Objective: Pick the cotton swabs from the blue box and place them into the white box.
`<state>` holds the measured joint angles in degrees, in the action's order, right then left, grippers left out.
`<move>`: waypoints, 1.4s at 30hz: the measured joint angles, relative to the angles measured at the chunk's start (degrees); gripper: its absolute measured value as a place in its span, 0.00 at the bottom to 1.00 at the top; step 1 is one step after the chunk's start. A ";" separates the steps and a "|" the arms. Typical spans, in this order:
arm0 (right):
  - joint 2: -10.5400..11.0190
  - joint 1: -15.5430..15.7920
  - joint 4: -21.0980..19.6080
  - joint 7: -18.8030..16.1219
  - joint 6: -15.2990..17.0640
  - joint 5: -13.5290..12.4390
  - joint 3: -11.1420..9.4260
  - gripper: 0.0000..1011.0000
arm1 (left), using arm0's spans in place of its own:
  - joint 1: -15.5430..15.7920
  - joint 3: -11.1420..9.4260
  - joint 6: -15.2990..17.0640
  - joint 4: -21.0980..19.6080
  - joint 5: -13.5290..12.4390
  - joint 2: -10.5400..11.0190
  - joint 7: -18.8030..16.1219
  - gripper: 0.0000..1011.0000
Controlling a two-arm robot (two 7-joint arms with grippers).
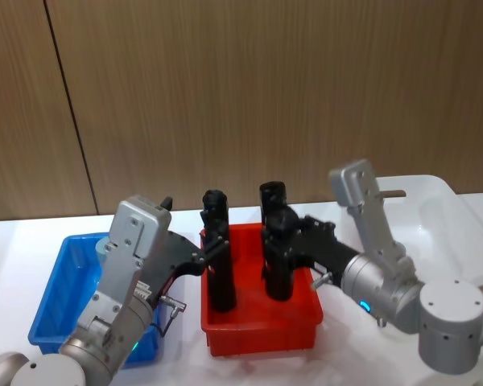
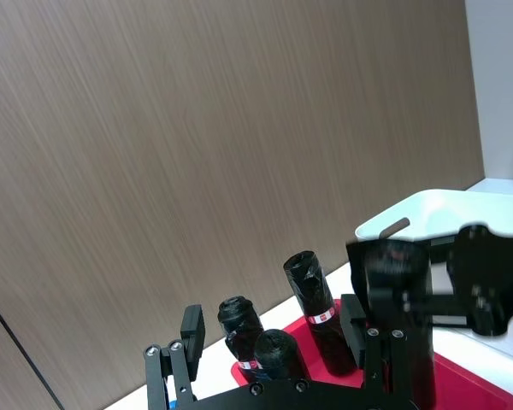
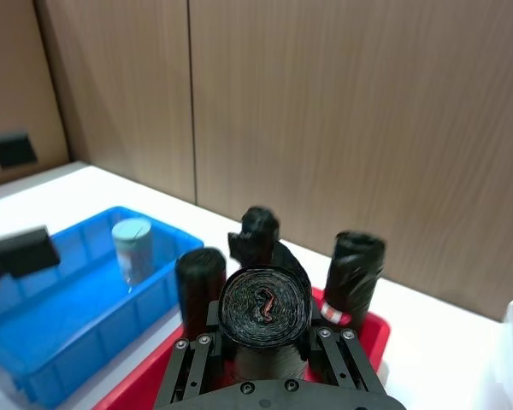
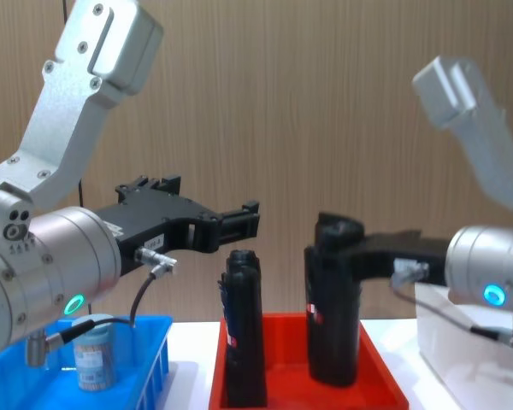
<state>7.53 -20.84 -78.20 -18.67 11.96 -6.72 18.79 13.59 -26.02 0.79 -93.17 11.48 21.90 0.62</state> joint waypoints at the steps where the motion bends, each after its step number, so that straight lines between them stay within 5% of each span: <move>1: 0.18 -0.01 -0.58 0.26 -0.10 -0.22 -0.25 0.50 | 0.00 0.00 0.00 0.00 0.00 0.00 0.00 0.99; 23: 3.60 -3.38 -3.66 5.65 -3.02 -0.95 -5.90 0.50 | 0.00 0.00 0.00 0.00 0.00 0.00 0.00 0.99; 42: 4.42 -9.98 8.85 10.30 -8.31 3.06 -8.77 0.50 | 0.00 0.00 0.00 0.00 0.00 0.00 0.00 0.99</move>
<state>11.95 -30.81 -69.35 -8.36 3.65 -3.66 10.02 13.59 -26.03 0.79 -93.18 11.48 21.89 0.62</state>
